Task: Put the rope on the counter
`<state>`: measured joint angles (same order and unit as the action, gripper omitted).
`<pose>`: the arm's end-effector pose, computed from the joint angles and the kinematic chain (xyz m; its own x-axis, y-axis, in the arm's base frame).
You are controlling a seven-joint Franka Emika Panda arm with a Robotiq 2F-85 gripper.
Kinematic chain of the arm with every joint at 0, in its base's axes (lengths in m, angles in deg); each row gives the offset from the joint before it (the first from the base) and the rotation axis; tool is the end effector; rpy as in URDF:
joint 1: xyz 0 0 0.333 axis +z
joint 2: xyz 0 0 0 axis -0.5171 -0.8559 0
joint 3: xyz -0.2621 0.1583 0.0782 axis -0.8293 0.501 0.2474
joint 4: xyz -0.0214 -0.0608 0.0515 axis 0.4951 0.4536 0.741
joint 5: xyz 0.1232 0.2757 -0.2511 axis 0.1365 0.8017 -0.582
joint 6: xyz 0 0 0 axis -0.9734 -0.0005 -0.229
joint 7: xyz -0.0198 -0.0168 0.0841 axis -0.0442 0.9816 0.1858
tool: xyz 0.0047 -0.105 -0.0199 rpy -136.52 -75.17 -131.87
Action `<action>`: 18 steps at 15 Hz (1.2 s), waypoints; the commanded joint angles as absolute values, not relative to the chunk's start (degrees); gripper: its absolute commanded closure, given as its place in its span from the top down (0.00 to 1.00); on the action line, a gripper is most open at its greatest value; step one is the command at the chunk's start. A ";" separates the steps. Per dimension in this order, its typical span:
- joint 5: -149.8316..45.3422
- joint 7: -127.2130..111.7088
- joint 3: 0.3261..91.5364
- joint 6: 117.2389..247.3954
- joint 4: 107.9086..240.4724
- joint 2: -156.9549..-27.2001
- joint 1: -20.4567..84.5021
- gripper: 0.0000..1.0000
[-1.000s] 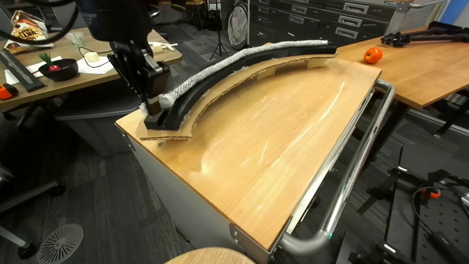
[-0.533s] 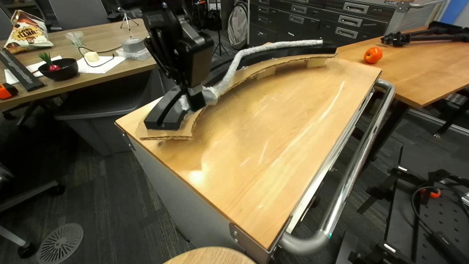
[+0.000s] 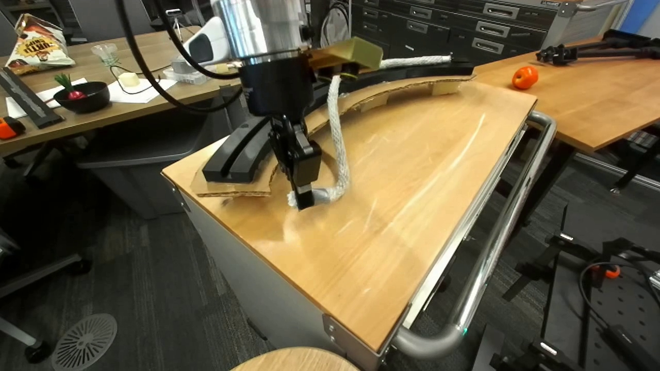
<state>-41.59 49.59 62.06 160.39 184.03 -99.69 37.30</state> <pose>0.5916 0.1955 0.3088 0.3956 0.9183 0.0120 0.8764 -0.3736 -0.3041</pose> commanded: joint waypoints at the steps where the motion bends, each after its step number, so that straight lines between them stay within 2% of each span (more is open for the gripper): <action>1: -38.25 49.78 62.84 164.14 186.17 -99.46 35.70 0.30; 7: -44.09 47.78 62.81 171.90 198.34 -83.82 37.82 0.75; 10: -51.60 40.00 61.84 169.93 204.14 -74.40 39.47 0.97; 12: -53.53 34.83 61.62 169.91 207.92 -67.79 39.44 1.00; 13: -51.62 38.85 61.75 168.79 201.73 -75.90 39.69 0.96; 14: -52.37 37.23 61.44 168.68 203.53 -72.98 39.90 1.00; 18: -55.91 33.94 61.58 168.71 205.44 -70.44 40.16 1.00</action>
<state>-52.48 36.13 62.26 168.87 207.08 -68.53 38.74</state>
